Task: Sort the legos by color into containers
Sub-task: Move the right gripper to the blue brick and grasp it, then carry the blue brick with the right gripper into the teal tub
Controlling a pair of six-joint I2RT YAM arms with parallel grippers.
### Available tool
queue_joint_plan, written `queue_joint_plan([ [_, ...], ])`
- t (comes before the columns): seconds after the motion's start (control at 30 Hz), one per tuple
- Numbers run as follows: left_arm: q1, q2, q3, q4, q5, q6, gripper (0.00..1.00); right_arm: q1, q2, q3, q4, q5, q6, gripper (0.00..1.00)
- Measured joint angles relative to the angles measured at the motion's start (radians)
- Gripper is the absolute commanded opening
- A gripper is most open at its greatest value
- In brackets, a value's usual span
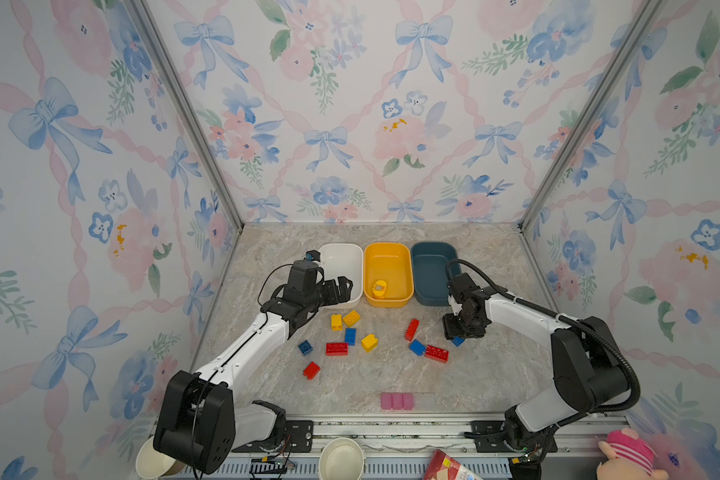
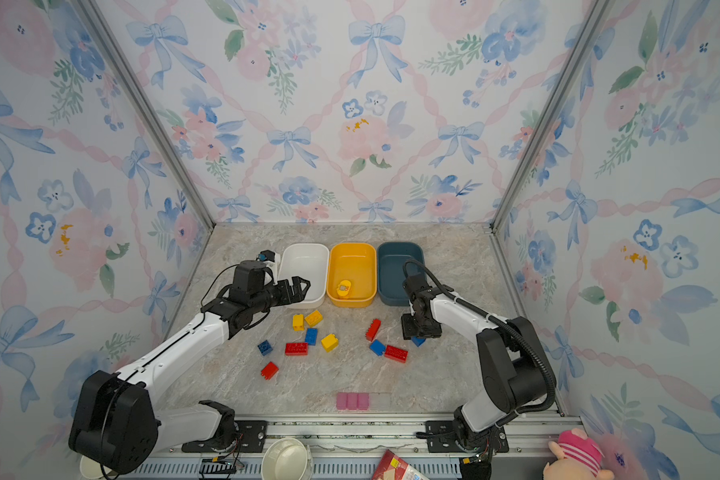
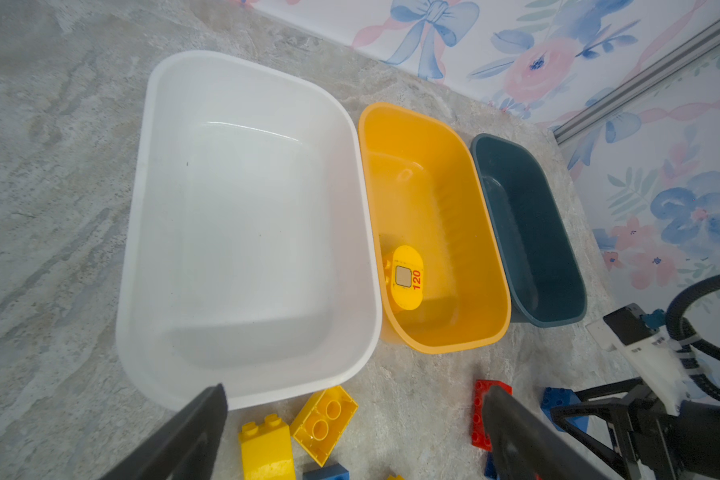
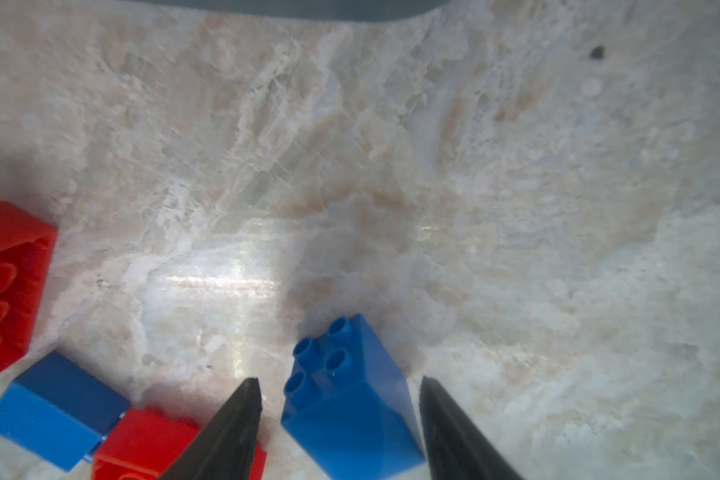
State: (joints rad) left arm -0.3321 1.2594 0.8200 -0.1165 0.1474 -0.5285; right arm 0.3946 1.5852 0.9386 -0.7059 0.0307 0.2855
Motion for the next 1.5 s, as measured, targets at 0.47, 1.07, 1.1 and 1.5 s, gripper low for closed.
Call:
queue_joint_plan([
  [0.47, 0.0, 0.0, 0.0, 0.0, 0.0, 0.0, 0.98, 0.054, 0.04, 0.021, -0.013, 0.034, 0.002, 0.28],
  [1.07, 0.0, -0.011, -0.014, 0.007, -0.001, 0.0, 0.98, 0.05, -0.082, 0.3, -0.117, 0.045, 0.021, 0.26],
  [1.1, 0.0, -0.013, -0.015, 0.008, -0.001, 0.0, 0.98, 0.044, -0.074, 0.32, -0.118, 0.045, 0.02, 0.26],
  [1.5, 0.0, -0.06, -0.056, 0.011, -0.001, -0.007, 0.98, -0.016, 0.231, 0.541, -0.093, 0.051, -0.009, 0.25],
])
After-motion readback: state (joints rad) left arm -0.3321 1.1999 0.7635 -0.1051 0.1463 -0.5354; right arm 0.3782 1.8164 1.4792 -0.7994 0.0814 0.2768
